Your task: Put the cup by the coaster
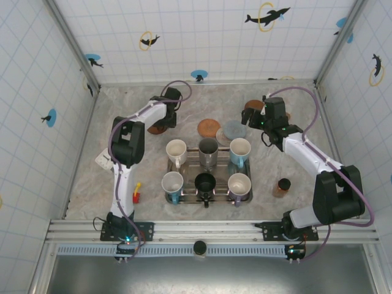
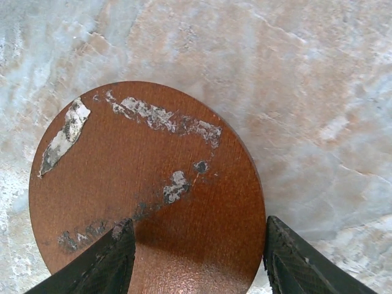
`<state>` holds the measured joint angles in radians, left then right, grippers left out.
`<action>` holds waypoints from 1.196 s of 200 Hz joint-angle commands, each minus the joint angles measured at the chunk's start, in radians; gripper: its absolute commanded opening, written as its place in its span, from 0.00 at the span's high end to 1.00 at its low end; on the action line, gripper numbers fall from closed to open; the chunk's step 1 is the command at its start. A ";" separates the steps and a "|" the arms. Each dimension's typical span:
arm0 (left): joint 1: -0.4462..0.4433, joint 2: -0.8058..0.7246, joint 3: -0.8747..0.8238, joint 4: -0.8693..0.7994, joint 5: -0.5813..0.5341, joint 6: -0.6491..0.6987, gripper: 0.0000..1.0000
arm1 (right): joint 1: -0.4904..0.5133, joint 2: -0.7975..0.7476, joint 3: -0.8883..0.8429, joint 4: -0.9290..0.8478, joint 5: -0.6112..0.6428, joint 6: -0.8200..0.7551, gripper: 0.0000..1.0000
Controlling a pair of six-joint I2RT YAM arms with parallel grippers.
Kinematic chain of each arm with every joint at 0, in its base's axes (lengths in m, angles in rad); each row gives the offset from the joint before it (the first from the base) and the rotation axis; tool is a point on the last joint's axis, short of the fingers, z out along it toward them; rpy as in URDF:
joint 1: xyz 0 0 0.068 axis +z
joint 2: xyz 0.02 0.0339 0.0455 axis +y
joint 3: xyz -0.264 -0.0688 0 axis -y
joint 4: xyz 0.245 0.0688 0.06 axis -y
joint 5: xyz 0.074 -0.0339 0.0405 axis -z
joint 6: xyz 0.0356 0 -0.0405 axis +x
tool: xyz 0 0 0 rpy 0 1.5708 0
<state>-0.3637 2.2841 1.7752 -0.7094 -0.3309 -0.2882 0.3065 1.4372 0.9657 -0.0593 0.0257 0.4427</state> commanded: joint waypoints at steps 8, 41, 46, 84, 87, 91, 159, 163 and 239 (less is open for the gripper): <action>0.036 0.020 -0.054 -0.083 -0.013 0.025 0.44 | 0.016 0.008 0.045 -0.018 0.006 0.008 0.00; 0.060 0.018 -0.053 -0.085 -0.004 0.030 0.45 | 0.023 0.016 0.065 -0.041 0.013 0.006 0.00; 0.063 0.017 -0.053 -0.086 -0.003 0.032 0.45 | 0.024 0.017 0.068 -0.045 0.014 0.005 0.00; 0.075 0.008 -0.020 -0.095 -0.002 0.041 0.45 | 0.028 0.028 0.088 -0.063 0.019 0.004 0.00; 0.074 0.007 -0.015 -0.096 0.000 0.042 0.45 | 0.027 0.029 0.089 -0.064 0.018 0.004 0.00; 0.075 0.007 -0.006 -0.098 0.005 0.045 0.45 | 0.026 0.029 0.091 -0.065 0.017 0.004 0.00; 0.070 -0.068 0.227 -0.126 0.141 0.058 0.44 | 0.027 0.059 0.151 -0.116 0.024 -0.026 0.00; 0.068 -0.077 0.228 -0.112 0.163 0.055 0.45 | 0.028 0.062 0.156 -0.134 0.025 -0.029 0.00; -0.049 -0.083 0.229 0.097 0.653 -0.016 0.82 | -0.006 0.161 0.251 -0.101 -0.127 -0.063 0.15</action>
<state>-0.3672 2.1712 1.9701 -0.6624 0.1211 -0.2722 0.3153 1.5455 1.1236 -0.1612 -0.0326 0.3969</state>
